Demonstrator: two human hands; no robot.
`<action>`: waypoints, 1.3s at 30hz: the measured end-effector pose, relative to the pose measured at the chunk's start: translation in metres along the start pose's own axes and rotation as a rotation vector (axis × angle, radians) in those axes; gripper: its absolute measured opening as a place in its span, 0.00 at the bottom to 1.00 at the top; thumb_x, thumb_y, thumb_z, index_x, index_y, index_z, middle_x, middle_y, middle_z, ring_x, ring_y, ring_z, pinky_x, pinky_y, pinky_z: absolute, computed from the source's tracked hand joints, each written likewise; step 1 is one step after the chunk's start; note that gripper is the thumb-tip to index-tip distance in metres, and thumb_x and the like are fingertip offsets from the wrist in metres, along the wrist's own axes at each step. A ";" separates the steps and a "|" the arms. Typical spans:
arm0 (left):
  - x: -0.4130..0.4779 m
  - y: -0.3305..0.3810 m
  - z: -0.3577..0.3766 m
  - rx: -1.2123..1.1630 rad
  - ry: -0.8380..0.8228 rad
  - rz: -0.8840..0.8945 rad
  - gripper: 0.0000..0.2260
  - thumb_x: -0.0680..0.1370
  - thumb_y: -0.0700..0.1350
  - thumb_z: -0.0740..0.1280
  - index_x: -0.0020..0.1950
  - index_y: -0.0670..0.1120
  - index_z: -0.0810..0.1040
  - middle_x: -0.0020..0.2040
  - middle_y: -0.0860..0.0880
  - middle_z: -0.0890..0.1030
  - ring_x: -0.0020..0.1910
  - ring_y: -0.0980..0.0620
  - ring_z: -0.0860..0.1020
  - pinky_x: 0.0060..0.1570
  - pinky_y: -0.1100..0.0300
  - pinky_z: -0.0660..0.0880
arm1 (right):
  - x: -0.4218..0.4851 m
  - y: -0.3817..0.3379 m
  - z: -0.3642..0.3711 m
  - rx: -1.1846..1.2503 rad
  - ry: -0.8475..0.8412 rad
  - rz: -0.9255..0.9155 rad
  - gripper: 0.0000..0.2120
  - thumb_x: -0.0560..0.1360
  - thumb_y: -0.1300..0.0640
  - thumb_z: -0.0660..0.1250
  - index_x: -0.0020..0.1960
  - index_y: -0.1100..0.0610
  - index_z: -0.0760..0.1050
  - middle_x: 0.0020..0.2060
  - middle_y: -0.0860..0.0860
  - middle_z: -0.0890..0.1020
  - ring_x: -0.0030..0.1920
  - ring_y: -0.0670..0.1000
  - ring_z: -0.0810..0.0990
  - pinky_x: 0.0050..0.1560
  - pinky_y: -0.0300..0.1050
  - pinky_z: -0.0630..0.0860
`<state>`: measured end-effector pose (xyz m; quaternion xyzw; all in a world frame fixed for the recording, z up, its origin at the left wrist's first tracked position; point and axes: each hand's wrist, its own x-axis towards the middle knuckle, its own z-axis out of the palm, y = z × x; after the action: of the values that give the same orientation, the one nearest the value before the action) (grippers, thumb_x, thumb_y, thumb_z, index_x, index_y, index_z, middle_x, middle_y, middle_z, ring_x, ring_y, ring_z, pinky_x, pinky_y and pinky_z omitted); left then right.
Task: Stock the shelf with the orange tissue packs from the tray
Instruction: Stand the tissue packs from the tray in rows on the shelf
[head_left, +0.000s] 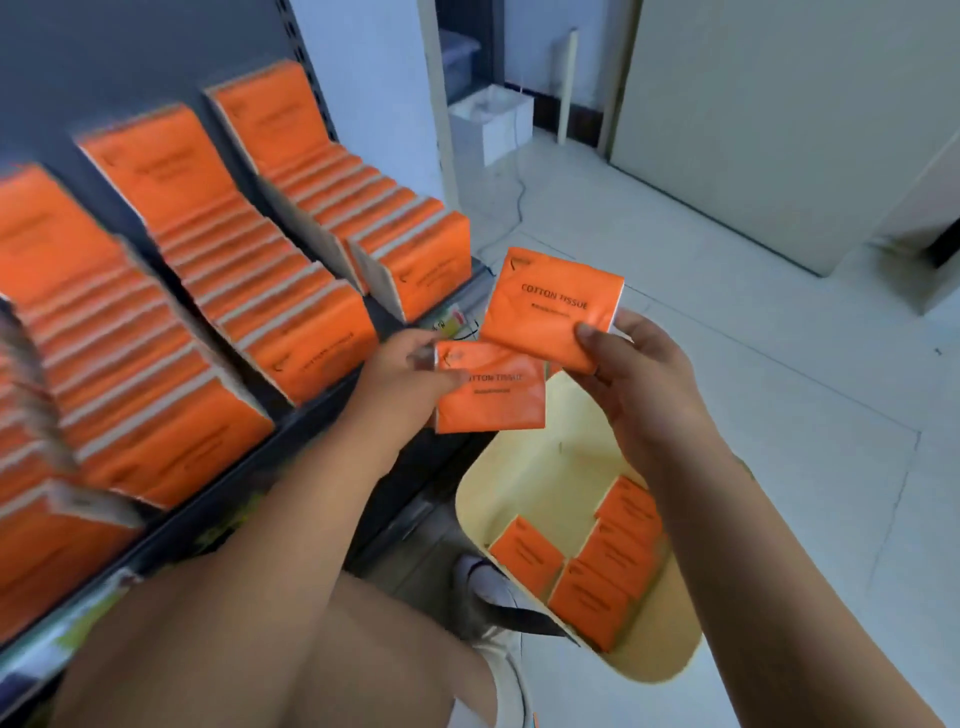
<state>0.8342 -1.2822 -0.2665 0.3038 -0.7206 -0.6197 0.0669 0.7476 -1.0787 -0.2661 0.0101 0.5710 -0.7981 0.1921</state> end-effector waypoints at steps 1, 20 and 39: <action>-0.006 0.010 -0.009 -0.006 0.015 0.017 0.17 0.76 0.36 0.74 0.61 0.51 0.79 0.51 0.50 0.84 0.51 0.49 0.85 0.52 0.47 0.82 | -0.004 -0.008 0.009 -0.002 -0.028 -0.019 0.14 0.78 0.62 0.71 0.64 0.60 0.78 0.54 0.58 0.86 0.52 0.53 0.86 0.53 0.46 0.81; -0.104 0.106 -0.174 -0.155 0.328 0.135 0.18 0.73 0.33 0.76 0.59 0.46 0.81 0.52 0.47 0.87 0.43 0.50 0.86 0.38 0.58 0.83 | -0.049 -0.088 0.182 0.013 -0.472 -0.096 0.16 0.77 0.64 0.71 0.64 0.61 0.78 0.53 0.59 0.86 0.47 0.54 0.86 0.49 0.47 0.82; -0.031 0.089 -0.294 0.278 0.556 0.234 0.15 0.71 0.36 0.74 0.48 0.56 0.82 0.46 0.55 0.85 0.42 0.55 0.81 0.46 0.55 0.78 | 0.018 -0.061 0.295 0.008 -0.589 -0.022 0.25 0.68 0.68 0.72 0.63 0.54 0.74 0.57 0.62 0.84 0.58 0.63 0.84 0.59 0.64 0.80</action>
<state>0.9664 -1.5128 -0.1087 0.3827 -0.7825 -0.3966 0.2897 0.7712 -1.3372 -0.1122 -0.2274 0.4875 -0.7711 0.3406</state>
